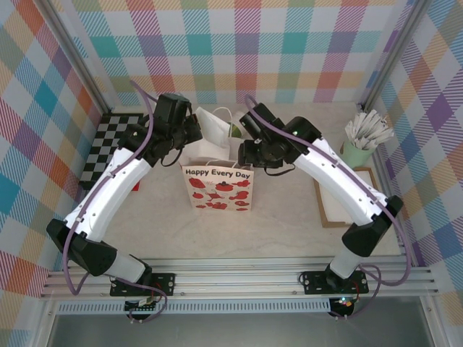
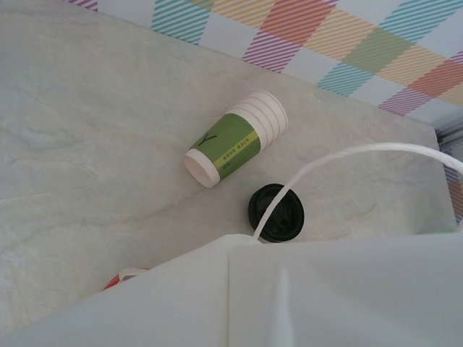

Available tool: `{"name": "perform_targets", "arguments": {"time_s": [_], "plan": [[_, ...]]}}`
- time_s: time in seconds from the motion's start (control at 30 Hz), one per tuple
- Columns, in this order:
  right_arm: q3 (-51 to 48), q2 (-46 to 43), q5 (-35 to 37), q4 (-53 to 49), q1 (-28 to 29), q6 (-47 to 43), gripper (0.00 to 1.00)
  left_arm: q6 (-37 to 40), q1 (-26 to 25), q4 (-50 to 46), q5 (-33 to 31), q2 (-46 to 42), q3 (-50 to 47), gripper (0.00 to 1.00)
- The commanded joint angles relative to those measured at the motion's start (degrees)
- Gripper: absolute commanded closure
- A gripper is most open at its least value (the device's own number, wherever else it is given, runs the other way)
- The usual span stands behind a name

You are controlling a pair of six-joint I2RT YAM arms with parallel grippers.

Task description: Pack the takeout coffee

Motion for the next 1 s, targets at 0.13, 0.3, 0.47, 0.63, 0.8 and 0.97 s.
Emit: {"name": "perform_targets", "arguments": {"time_s": [0.13,0.3,0.47,0.63,0.8,0.97], "plan": [[12.1,7.3,-5.8,0.0,2.4,3.7,0.56,-1.5,-0.6,-1.1,-0.9,0.9,1.0,1.00],[17.6,13.9,-2.7,-6.4,2.9,8.4,0.58,-2.0,-0.6,-1.2,-1.5,1.3,1.0,1.00],[19.5,17.1,3.6,-9.5,3.1,12.8,0.58,-2.8,-0.6,-1.1,-1.4,2.4,1.1,1.00],[20.9,19.6,7.8,-13.4,3.6,13.8,0.56,-2.8,-0.6,-0.9,-0.7,3.6,1.1,1.00],[17.8,18.6,3.6,-6.4,3.5,9.6,0.53,-2.8,-0.5,-0.8,0.3,5.1,1.9,1.00],[16.3,18.4,-3.8,1.5,3.6,2.5,0.51,-2.8,-0.5,-2.2,0.7,6.2,2.7,1.00]]}}
